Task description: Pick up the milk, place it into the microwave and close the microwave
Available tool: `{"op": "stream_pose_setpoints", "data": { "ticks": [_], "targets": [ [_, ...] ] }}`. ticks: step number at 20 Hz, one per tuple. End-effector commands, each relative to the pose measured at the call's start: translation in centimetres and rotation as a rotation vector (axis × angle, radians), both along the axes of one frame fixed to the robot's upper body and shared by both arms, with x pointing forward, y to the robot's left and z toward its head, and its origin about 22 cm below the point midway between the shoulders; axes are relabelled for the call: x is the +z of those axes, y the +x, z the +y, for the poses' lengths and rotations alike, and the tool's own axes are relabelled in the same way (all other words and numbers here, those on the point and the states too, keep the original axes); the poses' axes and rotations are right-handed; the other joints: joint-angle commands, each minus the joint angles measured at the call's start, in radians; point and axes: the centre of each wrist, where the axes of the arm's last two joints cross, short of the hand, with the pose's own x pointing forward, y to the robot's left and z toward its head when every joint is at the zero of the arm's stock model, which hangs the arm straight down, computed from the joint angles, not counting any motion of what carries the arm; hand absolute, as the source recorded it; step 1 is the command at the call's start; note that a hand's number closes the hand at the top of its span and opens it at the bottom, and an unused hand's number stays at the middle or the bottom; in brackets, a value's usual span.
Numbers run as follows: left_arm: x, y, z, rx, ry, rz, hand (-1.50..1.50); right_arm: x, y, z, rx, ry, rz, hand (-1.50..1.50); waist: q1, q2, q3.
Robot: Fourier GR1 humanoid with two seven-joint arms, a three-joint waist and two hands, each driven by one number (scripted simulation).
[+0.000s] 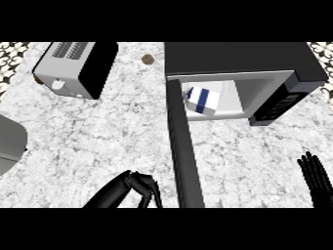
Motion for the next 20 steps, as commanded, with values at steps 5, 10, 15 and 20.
{"op": "stream_pose_setpoints", "data": {
  "ticks": [5, 10, 15, 20],
  "targets": [
    [-3.5, 1.2, -5.4, -0.062, 0.031, -0.074, 1.50, 3.6, -7.3, -3.9, 0.044, 0.081, -0.097, -1.50, 0.015, 0.009, 0.002],
    [-3.1, 0.4, -9.1, -0.145, 0.029, -0.070, 1.50, 7.0, -6.6, -4.8, 0.098, 0.089, -0.185, -1.50, 0.013, 0.010, 0.002],
    [-3.7, -1.5, -11.9, -0.185, 0.061, 0.038, 1.50, 9.2, -6.4, -3.4, 0.203, 0.145, -0.203, -1.50, -0.014, 0.012, 0.001],
    [-3.3, -1.8, -13.8, -0.145, 0.077, -0.002, 1.50, 11.1, -5.8, -1.6, 0.289, 0.188, -0.225, -1.50, -0.034, 0.014, 0.001]
  ]
}}
